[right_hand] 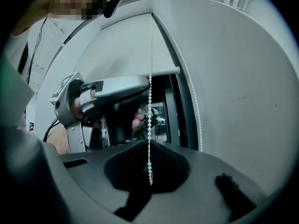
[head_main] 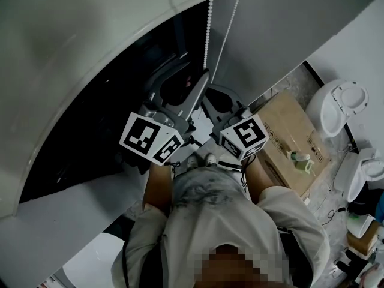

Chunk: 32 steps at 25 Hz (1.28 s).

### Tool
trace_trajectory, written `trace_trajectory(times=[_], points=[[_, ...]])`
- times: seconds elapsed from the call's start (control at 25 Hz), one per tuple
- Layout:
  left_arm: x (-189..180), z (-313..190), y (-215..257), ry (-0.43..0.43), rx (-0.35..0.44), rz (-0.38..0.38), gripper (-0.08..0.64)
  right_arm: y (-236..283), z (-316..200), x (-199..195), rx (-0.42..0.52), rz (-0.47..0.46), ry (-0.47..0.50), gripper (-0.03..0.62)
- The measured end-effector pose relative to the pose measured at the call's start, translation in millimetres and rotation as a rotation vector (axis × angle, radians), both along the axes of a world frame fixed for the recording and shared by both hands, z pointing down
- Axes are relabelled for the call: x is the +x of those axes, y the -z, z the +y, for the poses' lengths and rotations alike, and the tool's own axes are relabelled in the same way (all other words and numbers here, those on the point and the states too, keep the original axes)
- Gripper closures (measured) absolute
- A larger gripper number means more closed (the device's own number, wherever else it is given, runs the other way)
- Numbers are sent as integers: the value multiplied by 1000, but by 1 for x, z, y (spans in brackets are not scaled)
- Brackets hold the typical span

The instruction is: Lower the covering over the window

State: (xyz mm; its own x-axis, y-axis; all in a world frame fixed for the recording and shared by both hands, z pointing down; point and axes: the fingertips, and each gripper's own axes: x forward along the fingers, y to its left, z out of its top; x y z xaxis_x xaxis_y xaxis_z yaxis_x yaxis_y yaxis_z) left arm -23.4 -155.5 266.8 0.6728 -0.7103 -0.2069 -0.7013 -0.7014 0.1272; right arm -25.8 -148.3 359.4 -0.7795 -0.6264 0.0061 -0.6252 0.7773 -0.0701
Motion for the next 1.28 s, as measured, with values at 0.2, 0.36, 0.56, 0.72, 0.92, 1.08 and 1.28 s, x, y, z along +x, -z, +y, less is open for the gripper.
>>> trace_trajectory(times=[0.2, 0.36, 0.56, 0.72, 0.92, 1.08, 1.28], points=[[5, -3, 3, -13, 0, -2, 445, -9, 5, -2, -21, 4, 10, 571], [10, -2, 8, -5, 24, -18, 528, -8, 5, -1, -18, 5, 9, 571], [13, -1, 7, -5, 36, -32, 552, -8, 3, 3, -2, 29, -13, 570], [10, 1, 8, -3, 34, -21, 552, -4, 7, 4, 18, 41, -3, 569], [5, 1, 7, 9, 28, -14, 552, 16, 17, 9, 53, 27, 17, 529], [3, -1, -4, 17, -2, -32, 554, 43, 25, 15, 92, -36, 21, 522], [0, -1, -20, 23, -38, -25, 554, 64, 29, 25, 148, -51, 9, 517]])
